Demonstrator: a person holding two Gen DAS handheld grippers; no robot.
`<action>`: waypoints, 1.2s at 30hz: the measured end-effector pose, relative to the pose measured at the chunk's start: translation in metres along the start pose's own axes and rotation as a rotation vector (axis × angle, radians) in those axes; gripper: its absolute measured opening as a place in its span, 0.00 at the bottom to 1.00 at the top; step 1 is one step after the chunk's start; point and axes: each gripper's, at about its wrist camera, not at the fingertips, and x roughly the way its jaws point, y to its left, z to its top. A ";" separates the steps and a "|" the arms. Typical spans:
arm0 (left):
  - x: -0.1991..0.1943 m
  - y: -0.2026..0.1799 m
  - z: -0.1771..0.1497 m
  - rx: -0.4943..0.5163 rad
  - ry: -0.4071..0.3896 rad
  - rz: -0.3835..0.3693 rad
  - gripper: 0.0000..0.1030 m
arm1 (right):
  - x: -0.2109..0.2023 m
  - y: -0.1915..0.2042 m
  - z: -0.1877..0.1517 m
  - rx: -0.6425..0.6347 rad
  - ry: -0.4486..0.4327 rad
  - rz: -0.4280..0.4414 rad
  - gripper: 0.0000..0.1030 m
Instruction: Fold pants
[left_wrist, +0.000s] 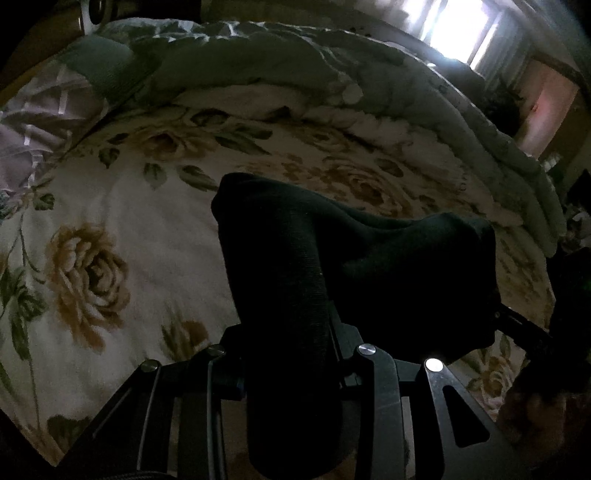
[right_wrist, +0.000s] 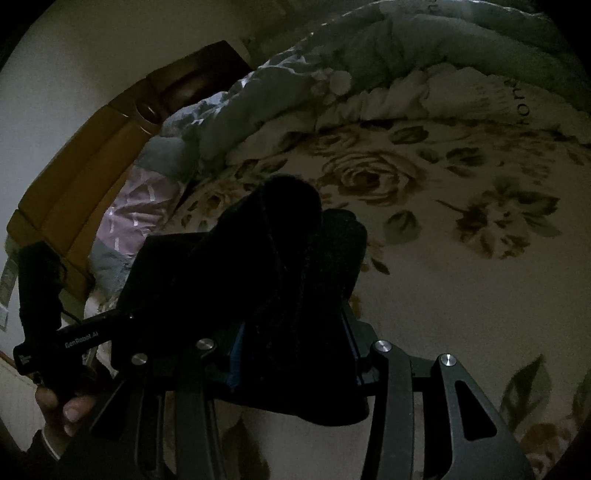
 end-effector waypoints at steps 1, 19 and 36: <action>0.003 0.001 0.001 -0.001 0.004 0.002 0.32 | 0.003 -0.001 0.001 0.002 0.005 -0.001 0.44; 0.048 0.027 -0.011 -0.052 0.068 -0.012 0.59 | 0.036 -0.030 -0.009 0.015 0.059 -0.047 0.63; 0.026 0.036 -0.023 -0.073 0.053 0.007 0.72 | 0.012 -0.018 -0.013 -0.019 0.010 -0.030 0.76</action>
